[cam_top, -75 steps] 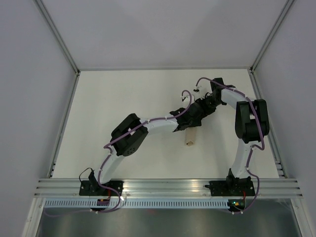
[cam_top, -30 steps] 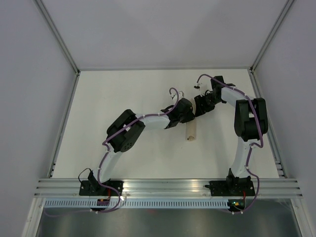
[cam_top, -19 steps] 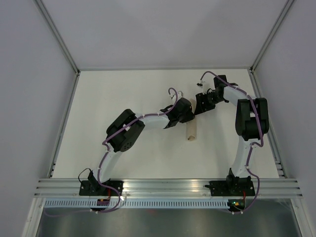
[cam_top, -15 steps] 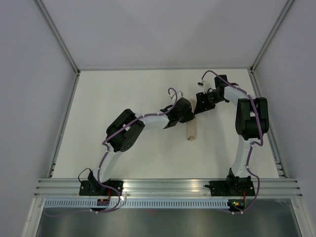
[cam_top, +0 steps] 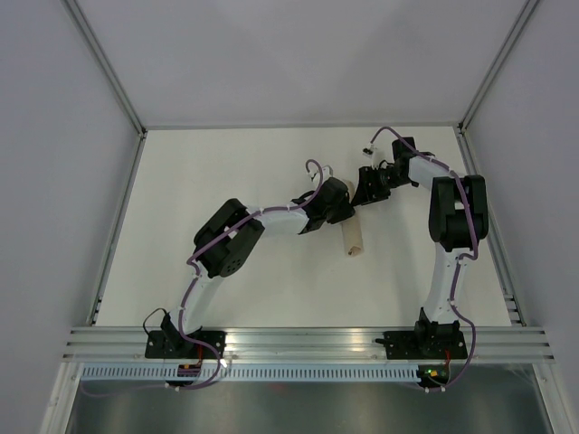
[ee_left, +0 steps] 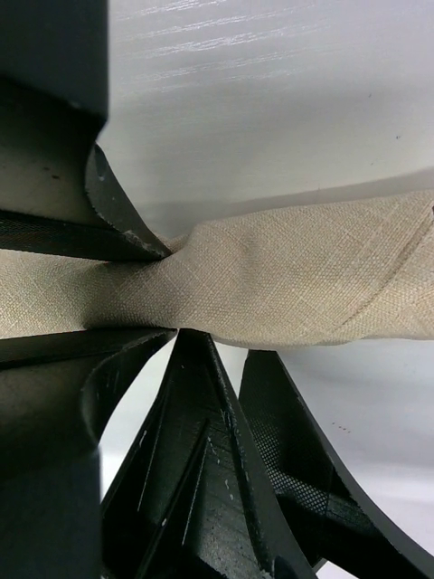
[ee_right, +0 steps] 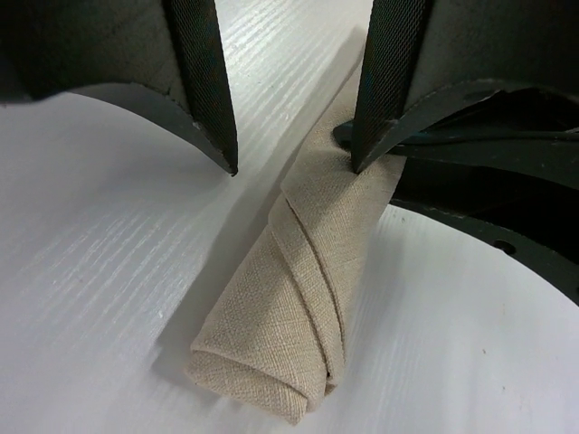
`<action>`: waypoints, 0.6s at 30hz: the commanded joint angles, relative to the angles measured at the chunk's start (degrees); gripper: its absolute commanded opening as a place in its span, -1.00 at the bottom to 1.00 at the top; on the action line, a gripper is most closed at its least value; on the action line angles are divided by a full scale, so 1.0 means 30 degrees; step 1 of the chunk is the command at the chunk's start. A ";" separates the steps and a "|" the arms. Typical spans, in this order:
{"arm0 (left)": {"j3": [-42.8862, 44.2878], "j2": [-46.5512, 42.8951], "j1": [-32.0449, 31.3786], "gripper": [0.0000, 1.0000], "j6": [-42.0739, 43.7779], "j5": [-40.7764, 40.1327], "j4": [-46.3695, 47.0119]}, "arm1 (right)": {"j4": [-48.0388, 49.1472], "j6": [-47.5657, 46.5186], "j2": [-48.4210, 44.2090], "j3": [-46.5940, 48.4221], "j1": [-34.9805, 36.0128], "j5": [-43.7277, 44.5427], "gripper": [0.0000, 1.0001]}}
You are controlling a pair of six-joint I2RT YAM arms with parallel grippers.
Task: Fold the napkin, place the utensils inside, and roll it up
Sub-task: Roll the napkin with the utensil
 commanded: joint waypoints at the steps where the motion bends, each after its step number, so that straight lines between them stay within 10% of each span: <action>1: -0.0626 0.0421 -0.0054 -0.21 -0.0253 0.1003 -0.1887 | 0.1493 0.0890 0.0274 0.0107 0.0243 -0.1797 0.18; 18: -0.0802 0.0333 0.0151 -0.21 0.0127 0.1472 -0.1917 | 0.2518 0.1418 0.0125 -0.0304 0.0184 -0.1712 0.20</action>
